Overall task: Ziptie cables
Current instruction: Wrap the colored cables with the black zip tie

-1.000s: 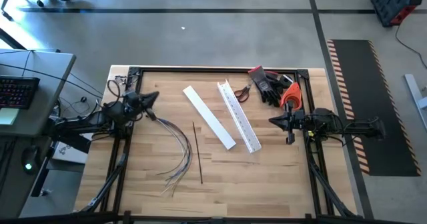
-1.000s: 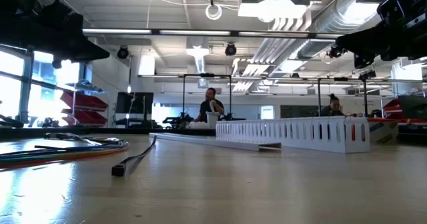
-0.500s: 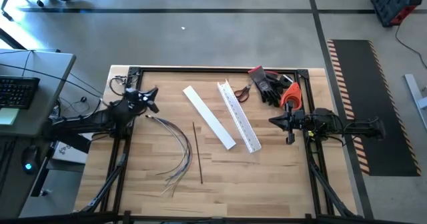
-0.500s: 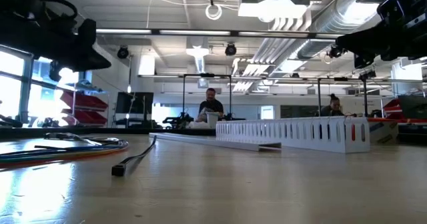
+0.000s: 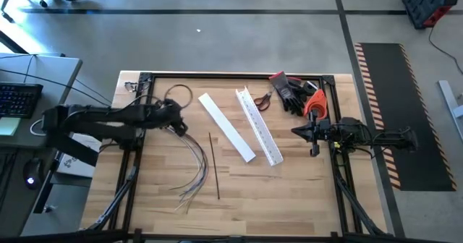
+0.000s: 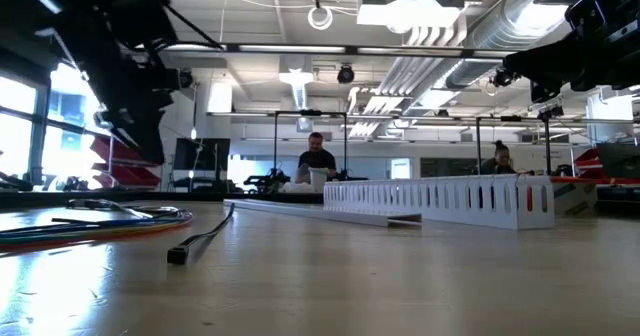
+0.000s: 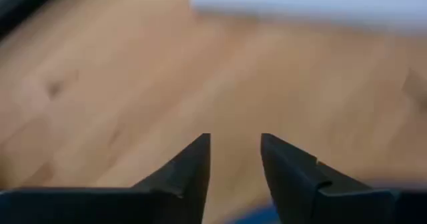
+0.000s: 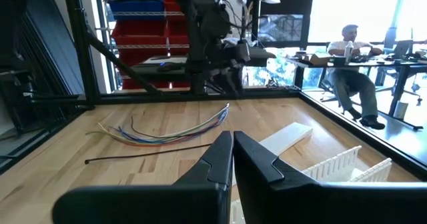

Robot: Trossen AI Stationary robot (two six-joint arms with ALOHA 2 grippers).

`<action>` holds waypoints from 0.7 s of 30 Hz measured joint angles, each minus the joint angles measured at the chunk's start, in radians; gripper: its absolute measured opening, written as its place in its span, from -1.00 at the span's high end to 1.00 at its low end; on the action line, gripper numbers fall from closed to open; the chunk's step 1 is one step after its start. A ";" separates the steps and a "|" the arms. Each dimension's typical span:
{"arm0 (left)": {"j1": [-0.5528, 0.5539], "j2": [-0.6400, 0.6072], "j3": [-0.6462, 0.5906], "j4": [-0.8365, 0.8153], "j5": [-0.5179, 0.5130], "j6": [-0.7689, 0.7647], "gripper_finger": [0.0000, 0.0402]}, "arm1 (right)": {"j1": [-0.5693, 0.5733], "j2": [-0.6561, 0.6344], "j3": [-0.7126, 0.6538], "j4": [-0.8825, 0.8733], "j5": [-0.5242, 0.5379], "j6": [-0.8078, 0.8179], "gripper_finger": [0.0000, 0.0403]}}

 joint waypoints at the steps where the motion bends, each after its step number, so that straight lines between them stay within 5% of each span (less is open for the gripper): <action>1: 0.000 0.036 0.045 -0.057 0.026 -0.001 0.30 | 0.000 0.000 0.000 0.000 0.000 0.000 1.00; 6: 0.028 0.207 0.211 -0.306 0.165 0.046 0.17 | 0.000 0.000 0.000 0.000 0.000 0.000 1.00; 11: 0.079 0.383 0.253 -0.427 0.264 0.223 0.11 | 0.000 0.000 0.000 0.000 0.000 0.000 1.00; 21: 0.172 0.695 0.260 -0.496 0.167 0.441 0.10 | 0.000 0.000 0.000 0.000 0.000 0.000 1.00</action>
